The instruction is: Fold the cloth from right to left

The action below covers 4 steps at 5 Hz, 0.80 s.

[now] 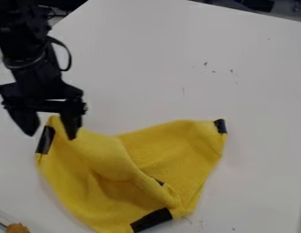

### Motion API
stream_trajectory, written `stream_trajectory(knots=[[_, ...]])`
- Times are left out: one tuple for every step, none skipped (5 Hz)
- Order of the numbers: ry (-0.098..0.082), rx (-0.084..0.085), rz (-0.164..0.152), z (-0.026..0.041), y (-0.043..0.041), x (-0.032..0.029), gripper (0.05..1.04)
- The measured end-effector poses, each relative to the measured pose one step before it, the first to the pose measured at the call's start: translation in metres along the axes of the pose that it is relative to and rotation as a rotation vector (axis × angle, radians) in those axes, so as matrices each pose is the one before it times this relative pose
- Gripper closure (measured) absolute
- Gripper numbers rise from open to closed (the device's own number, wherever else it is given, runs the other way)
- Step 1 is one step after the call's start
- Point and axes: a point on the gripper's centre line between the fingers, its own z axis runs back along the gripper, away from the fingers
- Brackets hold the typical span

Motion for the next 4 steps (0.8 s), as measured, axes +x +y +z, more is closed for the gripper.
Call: stream_trajectory(knots=[[0.0089,0.0430,0.0098,-0.01250,0.02378,0.00277,0.083],[-0.0016,0.0197,-0.0067,-0.01783,0.01590,0.00528,0.083],[-0.0514,0.0167,0.0312,-0.02285,0.00752,0.00281,0.083],[-0.0099,-0.0333,0.0069,-0.02330,-0.00171,0.00410,0.083]])
